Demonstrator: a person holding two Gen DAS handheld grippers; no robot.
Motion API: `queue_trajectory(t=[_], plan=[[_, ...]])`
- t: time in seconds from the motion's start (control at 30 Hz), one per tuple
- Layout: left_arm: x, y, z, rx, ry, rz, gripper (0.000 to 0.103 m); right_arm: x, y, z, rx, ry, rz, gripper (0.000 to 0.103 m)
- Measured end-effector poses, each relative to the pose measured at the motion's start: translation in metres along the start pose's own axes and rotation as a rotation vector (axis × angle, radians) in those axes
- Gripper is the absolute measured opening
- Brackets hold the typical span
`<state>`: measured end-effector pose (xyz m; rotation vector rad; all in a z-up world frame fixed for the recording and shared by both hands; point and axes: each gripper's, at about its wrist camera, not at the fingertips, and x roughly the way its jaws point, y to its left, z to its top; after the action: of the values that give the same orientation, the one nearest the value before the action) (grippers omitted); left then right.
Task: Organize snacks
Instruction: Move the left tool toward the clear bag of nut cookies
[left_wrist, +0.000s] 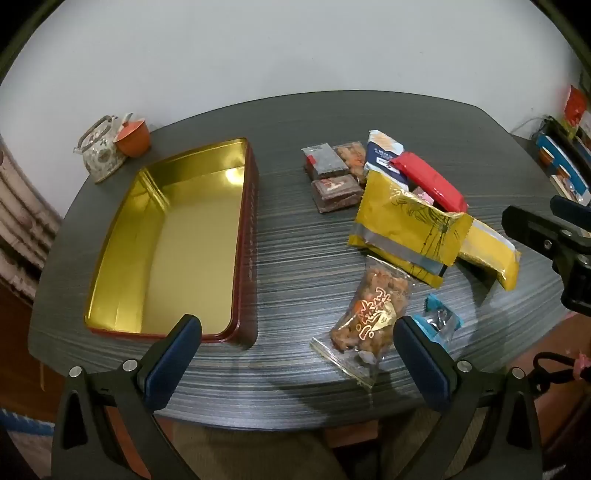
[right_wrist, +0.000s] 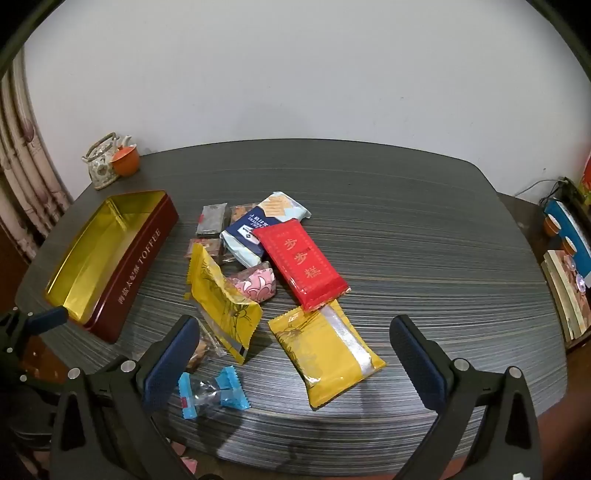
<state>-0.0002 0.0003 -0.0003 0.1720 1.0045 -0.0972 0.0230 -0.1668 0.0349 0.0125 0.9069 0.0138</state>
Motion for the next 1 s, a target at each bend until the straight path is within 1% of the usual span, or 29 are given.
queue_trajectory(t=[0.2,0.3,0.5,0.7,0.83,1.0], plan=[[0.001,0.002,0.001,-0.017,0.005,0.000,0.103,0.000,0.000,0.000,0.000,0.002,0.007,0.102],[0.001,0.008,-0.005,-0.026,-0.003,-0.012,0.103,0.002,0.003,-0.003,-0.005,0.003,0.005,0.102],[0.009,0.013,-0.003,-0.051,0.015,-0.019,0.103,0.001,0.001,-0.003,-0.001,0.007,0.010,0.102],[0.010,0.010,-0.004,-0.039,0.020,-0.026,0.103,0.003,0.002,-0.003,-0.003,0.010,0.005,0.102],[0.010,0.009,-0.004,-0.028,0.012,-0.051,0.103,0.003,0.002,-0.002,-0.004,0.011,0.007,0.102],[0.009,0.002,-0.005,0.005,0.005,-0.058,0.103,0.003,0.002,-0.002,-0.003,0.012,0.008,0.102]])
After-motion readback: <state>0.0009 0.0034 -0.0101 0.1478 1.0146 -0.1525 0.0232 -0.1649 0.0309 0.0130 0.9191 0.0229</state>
